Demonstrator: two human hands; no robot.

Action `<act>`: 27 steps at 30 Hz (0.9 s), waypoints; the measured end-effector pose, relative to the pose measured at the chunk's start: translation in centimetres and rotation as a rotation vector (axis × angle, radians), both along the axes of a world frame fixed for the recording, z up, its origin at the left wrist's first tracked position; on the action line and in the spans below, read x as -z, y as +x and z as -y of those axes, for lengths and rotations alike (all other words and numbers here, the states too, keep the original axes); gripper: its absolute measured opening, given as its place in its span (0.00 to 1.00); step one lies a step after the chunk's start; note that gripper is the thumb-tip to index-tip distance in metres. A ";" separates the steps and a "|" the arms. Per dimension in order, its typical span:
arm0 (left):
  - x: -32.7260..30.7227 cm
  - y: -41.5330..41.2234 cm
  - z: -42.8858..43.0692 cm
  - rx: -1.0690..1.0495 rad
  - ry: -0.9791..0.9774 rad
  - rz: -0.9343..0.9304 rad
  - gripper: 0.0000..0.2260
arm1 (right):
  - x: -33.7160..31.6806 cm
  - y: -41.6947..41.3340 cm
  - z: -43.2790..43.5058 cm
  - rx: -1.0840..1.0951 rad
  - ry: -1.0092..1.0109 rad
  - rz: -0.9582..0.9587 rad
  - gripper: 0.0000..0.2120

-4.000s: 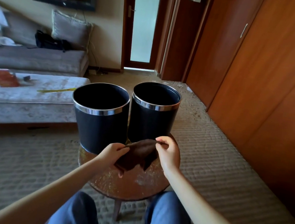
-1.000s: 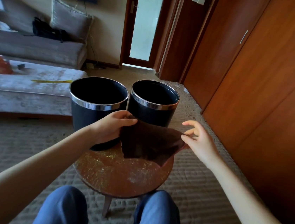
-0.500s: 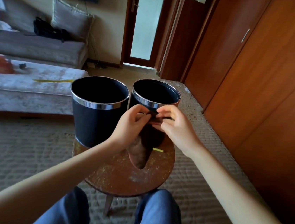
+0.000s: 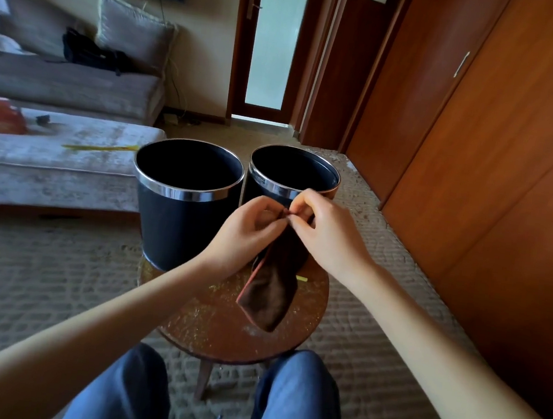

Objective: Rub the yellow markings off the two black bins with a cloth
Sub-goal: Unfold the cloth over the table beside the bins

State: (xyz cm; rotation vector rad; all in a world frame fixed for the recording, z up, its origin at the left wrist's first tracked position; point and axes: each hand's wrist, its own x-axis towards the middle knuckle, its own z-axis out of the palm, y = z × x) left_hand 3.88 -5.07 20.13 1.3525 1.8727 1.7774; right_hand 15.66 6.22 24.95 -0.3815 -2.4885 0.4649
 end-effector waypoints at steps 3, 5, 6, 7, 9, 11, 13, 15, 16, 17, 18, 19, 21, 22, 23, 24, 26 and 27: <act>-0.7 -0.3 0.3 -0.029 0.030 -0.031 0.04 | 0.2 0.1 -0.2 -0.002 -0.077 0.000 0.08; -1.2 -0.8 0.5 -0.026 0.036 0.006 0.06 | 0.4 0.6 -1.0 -0.017 -0.220 0.096 0.10; -1.2 -1.1 0.6 -0.021 0.026 0.015 0.08 | 0.5 0.9 -1.4 -0.022 -0.301 0.157 0.10; -1.2 -1.3 0.7 -0.007 0.008 0.013 0.09 | 0.6 1.2 -1.8 -0.024 -0.366 0.209 0.10; -0.7 -1.4 1.0 0.042 -0.040 0.016 0.09 | 0.8 1.5 -2.4 -0.030 -0.367 0.293 0.08; -0.1 -1.4 1.0 0.065 -0.070 0.035 0.08 | 0.7 1.6 -2.5 -0.032 -0.264 0.354 0.05; 0.4 -1.5 1.1 0.052 -0.064 0.052 0.08 | 0.2 1.7 -2.1 -0.031 -0.181 0.348 0.05; 0.7 -1.6 1.2 0.031 -0.021 0.082 0.07 | -0.8 1.9 -1.4 -0.046 -0.141 0.305 0.05; 0.7 -1.6 1.3 0.016 0.006 0.093 0.08 | -1.3 1.9 -1.0 -0.061 -0.132 0.279 0.05; 0.7 -1.6 1.3 0.016 0.027 0.100 0.09 | -1.6 1.9 -0.6 -0.076 -0.114 0.249 0.05; 0.7 -1.5 1.4 0.030 0.041 0.120 0.10 | -1.9 1.9 -0.3 -0.083 -0.078 0.216 0.05; 0.6 -1.3 1.4 0.060 0.054 0.166 0.11 | -2.1 1.8 0.0 -0.079 -0.028 0.180 0.05; 0.2 -0.9 1.4 0.182 0.090 0.383 0.13 | -2.1 1.7 0.3 -0.066 0.030 0.100 0.04; 0.1 -0.7 1.4 0.239 0.103 0.504 0.15 | -2.0 1.6 0.4 -0.057 0.026 0.070 0.04; 0.1 -0.6 1.5 0.274 0.104 0.569 0.17 | -1.9 1.5 0.5 -0.042 0.022 0.052 0.04; 0.1 -0.5 1.7 0.278 0.086 0.559 0.18 | -1.7 1.4 0.4 -0.019 0.027 0.049 0.04; 0.6 -0.4 1.7 0.213 0.031 0.395 0.13 | -1.2 1.4 0.2 0.021 0.039 0.062 0.04; 0.7 -0.5 1.7 0.168 0.021 0.316 0.09 | -1.0 1.5 0.1 0.030 0.033 0.061 0.04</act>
